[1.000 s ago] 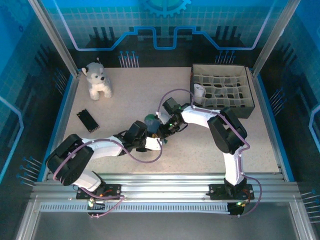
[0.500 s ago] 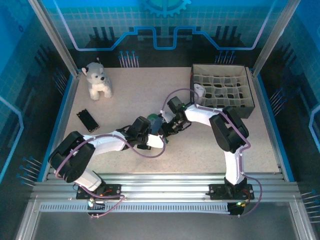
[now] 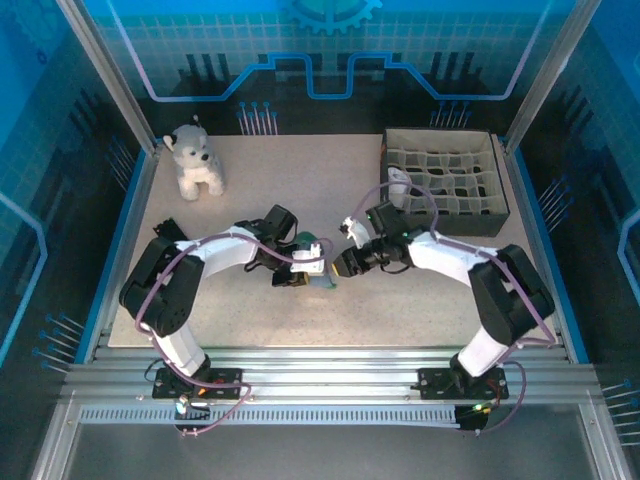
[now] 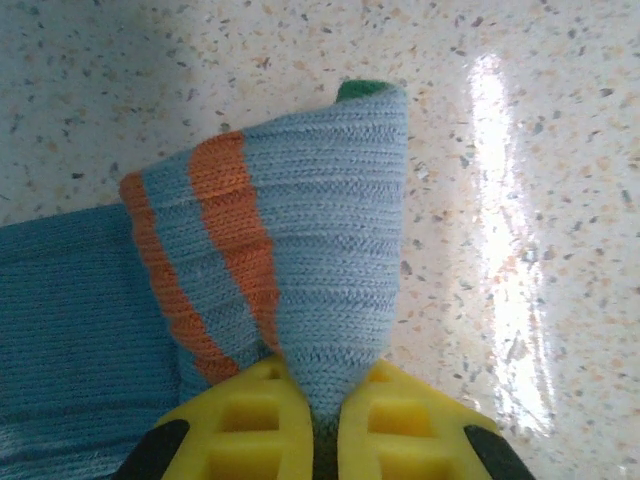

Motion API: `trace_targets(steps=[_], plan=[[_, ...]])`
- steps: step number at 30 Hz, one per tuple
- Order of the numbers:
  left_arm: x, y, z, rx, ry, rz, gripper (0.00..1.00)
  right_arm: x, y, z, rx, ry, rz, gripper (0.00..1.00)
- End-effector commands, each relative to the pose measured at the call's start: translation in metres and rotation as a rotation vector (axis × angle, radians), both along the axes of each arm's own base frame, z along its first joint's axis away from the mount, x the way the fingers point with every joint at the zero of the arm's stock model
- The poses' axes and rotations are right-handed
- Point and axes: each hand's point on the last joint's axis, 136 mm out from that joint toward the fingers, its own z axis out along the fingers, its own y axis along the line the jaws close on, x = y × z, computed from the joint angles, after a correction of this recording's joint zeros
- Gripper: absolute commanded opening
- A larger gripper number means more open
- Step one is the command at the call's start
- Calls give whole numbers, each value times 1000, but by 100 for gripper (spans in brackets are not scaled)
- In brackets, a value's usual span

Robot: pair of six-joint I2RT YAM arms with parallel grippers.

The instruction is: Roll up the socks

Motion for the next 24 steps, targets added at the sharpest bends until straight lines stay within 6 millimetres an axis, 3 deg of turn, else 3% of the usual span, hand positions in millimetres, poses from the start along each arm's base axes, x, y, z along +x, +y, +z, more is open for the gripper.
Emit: trace_targets(steps=[1,6,8,24], plan=[[-42,10,-7,17,241,1,0,4,10,20,87,-284,87,44],[-39,9,-2,3,267,8,0,-34,26,36,180,-740,312,54],[-39,10,-1,1,274,6,0,-40,30,37,184,-844,351,58],[-39,10,5,-17,316,0,0,-38,57,-8,50,-1007,495,67]])
